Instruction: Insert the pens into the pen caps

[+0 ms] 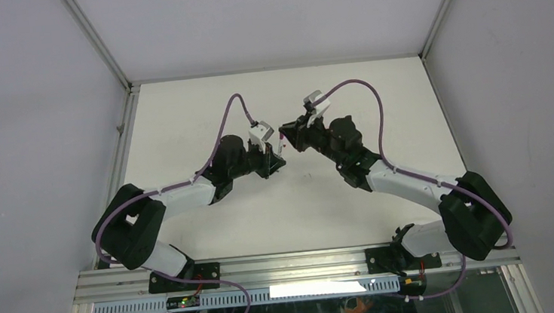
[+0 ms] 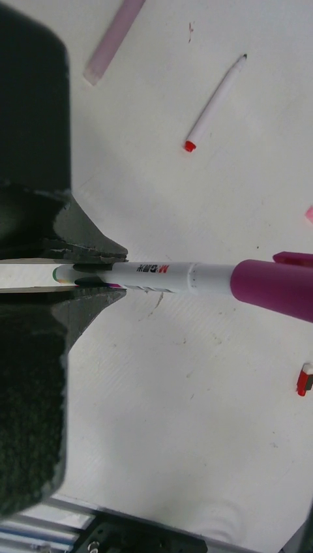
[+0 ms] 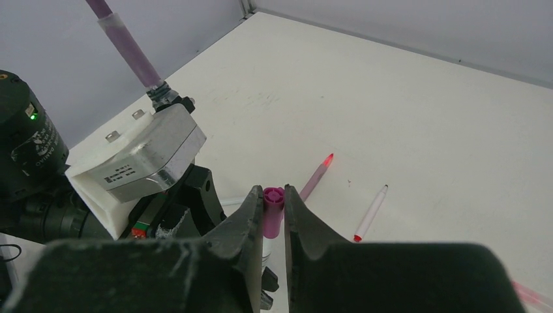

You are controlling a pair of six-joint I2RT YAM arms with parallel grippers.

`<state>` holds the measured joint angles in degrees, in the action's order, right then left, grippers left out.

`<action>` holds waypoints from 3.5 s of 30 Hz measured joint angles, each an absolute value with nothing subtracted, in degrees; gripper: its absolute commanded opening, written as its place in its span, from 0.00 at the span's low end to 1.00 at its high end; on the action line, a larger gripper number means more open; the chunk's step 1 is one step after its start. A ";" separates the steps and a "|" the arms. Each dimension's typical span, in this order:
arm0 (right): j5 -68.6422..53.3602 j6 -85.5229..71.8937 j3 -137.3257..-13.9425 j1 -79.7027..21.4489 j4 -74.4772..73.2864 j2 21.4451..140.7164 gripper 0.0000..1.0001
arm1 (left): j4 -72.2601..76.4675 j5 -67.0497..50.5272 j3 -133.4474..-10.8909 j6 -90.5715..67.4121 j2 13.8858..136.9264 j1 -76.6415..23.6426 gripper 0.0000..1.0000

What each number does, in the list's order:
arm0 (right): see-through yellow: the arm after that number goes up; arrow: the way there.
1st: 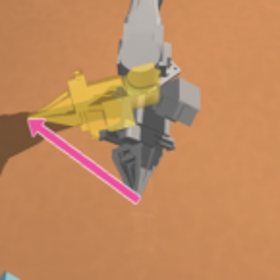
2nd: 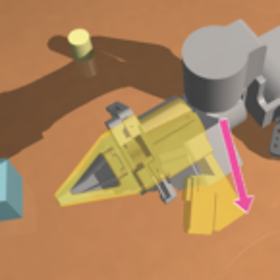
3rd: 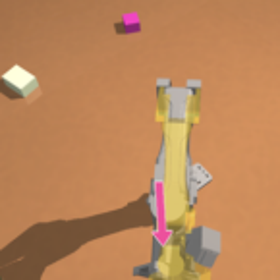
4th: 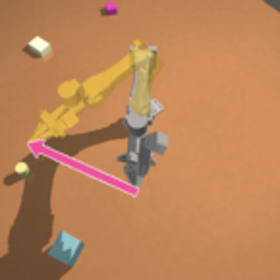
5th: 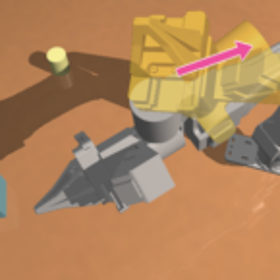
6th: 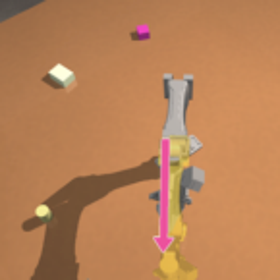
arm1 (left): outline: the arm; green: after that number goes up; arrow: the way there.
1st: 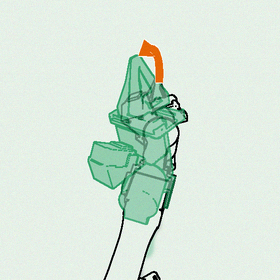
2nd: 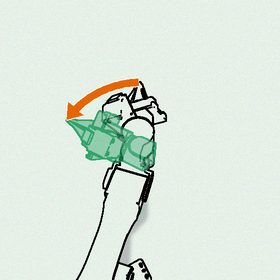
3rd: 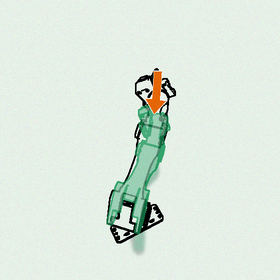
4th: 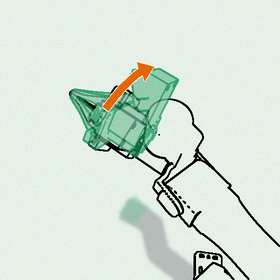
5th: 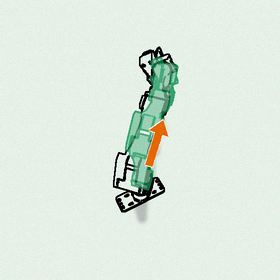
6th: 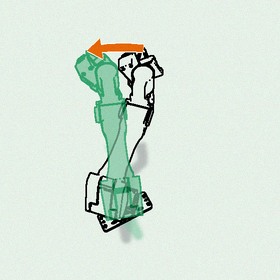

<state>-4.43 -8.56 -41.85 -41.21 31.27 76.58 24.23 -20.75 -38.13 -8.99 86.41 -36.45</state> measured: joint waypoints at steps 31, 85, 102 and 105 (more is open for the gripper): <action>-0.25 -12.03 -43.68 -45.12 25.54 74.74 0.00 | 26.35 -14.81 -37.74 11.86 83.96 -36.64 0.00; 9.87 -1.74 -41.43 -42.11 23.64 54.17 0.70 | -11.20 10.33 -50.57 -3.14 68.90 -33.08 0.00; 16.78 -2.83 -34.26 -42.11 18.50 45.25 0.73 | -30.70 -6.46 -70.61 -12.01 101.56 -48.05 0.00; 17.45 -2.83 -34.04 -42.11 18.48 45.30 0.73 | -32.08 -5.93 -70.61 -13.93 103.35 -47.88 0.00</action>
